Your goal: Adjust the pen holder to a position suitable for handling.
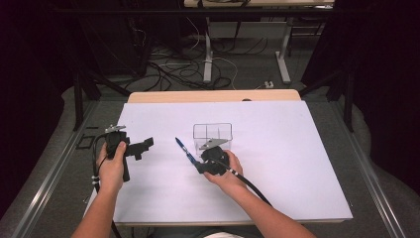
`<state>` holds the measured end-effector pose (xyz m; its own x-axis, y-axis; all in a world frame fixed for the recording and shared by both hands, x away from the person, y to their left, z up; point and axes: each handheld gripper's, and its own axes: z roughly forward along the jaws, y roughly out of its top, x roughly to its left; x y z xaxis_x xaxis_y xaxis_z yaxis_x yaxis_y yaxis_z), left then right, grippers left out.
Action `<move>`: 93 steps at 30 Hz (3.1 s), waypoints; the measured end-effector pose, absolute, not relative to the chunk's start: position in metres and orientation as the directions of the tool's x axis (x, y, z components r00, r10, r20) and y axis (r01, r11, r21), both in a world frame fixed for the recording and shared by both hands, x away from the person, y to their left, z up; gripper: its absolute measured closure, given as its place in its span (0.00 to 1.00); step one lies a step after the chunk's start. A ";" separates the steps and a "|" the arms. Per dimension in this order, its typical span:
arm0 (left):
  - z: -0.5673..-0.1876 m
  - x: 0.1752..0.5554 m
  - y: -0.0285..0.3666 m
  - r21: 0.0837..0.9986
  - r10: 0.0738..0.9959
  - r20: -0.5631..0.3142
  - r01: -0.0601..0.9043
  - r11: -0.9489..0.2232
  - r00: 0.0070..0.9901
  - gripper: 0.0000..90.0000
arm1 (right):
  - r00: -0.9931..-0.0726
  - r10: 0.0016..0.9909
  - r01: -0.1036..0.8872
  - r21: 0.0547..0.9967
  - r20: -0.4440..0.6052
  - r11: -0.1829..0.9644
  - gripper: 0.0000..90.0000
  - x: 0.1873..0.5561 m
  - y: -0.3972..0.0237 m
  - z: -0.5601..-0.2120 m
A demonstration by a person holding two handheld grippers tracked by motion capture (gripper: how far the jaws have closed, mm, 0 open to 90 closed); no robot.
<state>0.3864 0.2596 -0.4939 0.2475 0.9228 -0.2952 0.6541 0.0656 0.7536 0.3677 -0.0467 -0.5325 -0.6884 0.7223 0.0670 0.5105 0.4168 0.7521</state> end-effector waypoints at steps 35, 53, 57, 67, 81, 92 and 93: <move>-0.496 0.387 0.260 0.746 0.921 -0.300 0.663 0.063 0.249 0.01 | -0.645 0.759 0.535 0.761 0.087 0.367 0.73 0.381 -0.022 -0.569; -0.497 0.387 0.261 0.747 0.921 -0.300 0.662 0.064 0.249 0.01 | -0.643 0.765 0.507 0.765 0.030 0.397 0.83 0.381 -0.017 -0.570; -0.497 0.387 0.261 0.746 0.921 -0.299 0.663 0.063 0.249 0.01 | -0.642 0.766 0.512 0.764 0.036 0.393 0.84 0.381 -0.017 -0.570; -0.497 0.387 0.261 0.743 0.918 -0.307 0.666 0.066 0.252 0.02 | -0.645 0.764 0.501 0.767 0.024 0.399 0.84 0.380 -0.017 -0.570; -0.496 0.389 0.263 0.745 0.926 -0.328 0.654 0.131 0.188 0.03 | -0.645 0.764 0.478 0.793 0.024 0.378 0.84 0.378 -0.019 -0.569; -0.493 0.389 0.263 0.746 0.927 -0.320 0.656 0.118 0.197 0.07 | -0.647 0.761 0.473 0.802 0.036 0.364 0.84 0.371 -0.019 -0.568; -0.494 0.389 0.263 0.742 0.924 -0.328 0.659 0.122 0.198 0.07 | -0.647 0.762 0.474 0.802 0.038 0.362 0.84 0.371 -0.018 -0.568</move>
<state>0.3893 0.2626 -0.4936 0.1980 0.9238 -0.3277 0.6587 0.1222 0.7424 0.3709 -0.0183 -0.5678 -0.6470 0.7616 0.0385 0.4742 0.3623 0.8025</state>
